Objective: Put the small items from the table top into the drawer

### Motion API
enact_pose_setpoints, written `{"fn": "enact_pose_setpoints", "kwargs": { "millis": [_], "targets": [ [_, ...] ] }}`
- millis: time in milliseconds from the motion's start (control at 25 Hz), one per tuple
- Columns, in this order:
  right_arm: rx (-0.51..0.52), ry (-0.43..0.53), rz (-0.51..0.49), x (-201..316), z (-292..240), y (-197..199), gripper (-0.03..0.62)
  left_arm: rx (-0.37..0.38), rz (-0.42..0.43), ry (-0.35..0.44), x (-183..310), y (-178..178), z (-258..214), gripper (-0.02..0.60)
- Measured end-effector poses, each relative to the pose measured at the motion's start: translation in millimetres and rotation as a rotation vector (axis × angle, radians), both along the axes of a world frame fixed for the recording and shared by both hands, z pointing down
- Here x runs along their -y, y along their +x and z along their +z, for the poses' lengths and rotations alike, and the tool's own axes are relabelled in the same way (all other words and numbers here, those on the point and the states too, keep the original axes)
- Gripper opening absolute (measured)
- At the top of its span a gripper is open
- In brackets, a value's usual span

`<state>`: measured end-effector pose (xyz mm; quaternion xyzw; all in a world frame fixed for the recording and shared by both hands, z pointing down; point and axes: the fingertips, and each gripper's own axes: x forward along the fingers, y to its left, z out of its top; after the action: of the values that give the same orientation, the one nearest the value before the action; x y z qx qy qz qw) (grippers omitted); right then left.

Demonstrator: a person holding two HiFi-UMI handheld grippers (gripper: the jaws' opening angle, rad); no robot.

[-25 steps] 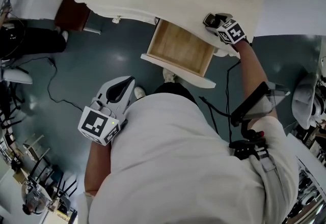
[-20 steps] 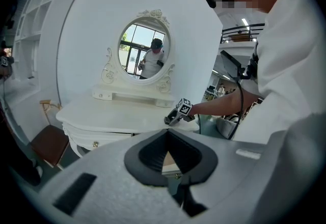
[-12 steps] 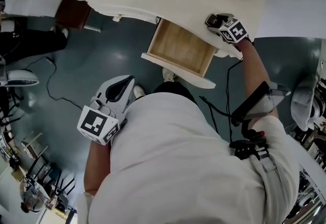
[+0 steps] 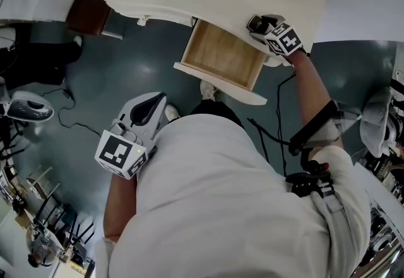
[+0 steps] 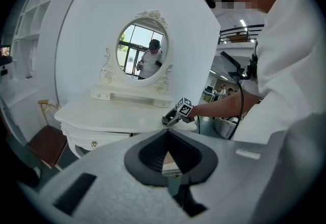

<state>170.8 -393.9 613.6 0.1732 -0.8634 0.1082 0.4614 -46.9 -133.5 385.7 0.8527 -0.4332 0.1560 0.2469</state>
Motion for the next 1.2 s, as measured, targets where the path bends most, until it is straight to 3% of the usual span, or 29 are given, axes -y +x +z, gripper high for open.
{"fn": "enact_pose_setpoints", "kwargs": {
  "millis": [640, 1200],
  "targets": [
    [0.031, -0.012, -0.113, -69, -2, -87, 0.327, -0.017, -0.043, 0.012, -24, -31, 3, 0.000],
    [-0.024, -0.013, -0.169, -112, 45, -135, 0.327, -0.018, -0.126, -0.017, -55, -65, 5, 0.000]
  ]
}}
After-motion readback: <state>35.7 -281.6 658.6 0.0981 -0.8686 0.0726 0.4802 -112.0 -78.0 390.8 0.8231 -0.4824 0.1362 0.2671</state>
